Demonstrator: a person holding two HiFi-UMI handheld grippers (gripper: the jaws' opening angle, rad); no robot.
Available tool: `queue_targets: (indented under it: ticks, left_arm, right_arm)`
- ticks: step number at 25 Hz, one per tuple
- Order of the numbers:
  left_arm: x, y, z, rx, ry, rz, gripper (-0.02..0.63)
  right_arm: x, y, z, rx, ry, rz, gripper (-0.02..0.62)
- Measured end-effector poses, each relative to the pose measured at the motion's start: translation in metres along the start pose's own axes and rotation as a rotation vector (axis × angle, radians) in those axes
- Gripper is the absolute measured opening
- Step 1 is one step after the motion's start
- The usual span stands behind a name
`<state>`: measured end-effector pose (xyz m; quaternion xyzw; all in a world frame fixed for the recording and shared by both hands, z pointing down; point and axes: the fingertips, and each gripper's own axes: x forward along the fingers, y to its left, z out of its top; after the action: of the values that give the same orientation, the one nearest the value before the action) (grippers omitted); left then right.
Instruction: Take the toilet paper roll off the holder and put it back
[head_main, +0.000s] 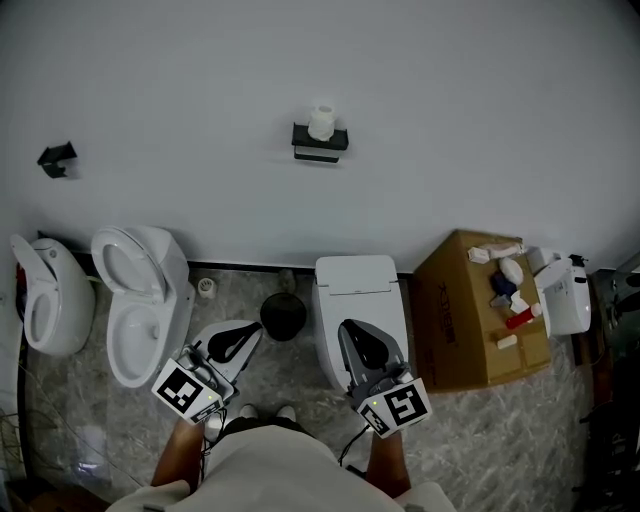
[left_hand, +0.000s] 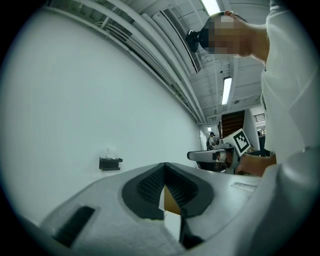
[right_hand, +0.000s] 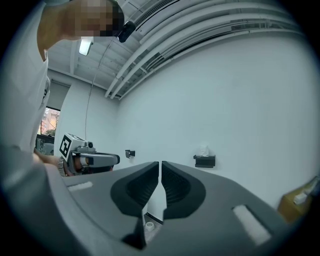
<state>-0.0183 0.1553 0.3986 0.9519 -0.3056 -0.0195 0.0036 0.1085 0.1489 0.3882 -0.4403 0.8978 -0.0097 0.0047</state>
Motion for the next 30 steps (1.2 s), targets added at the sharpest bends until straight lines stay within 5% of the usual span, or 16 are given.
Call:
queue_targets:
  ticks: [18, 30]
  left_arm:
    - [0.047, 0.019, -0.009, -0.009, 0.000, 0.014, 0.002]
    - [0.083, 0.099, -0.016, -0.041, -0.021, -0.034, 0.003]
  right_arm:
    - [0.012, -0.054, -0.013, 0.047, -0.008, -0.016, 0.020]
    - [0.083, -0.087, -0.019, 0.045, 0.019, -0.070, 0.023]
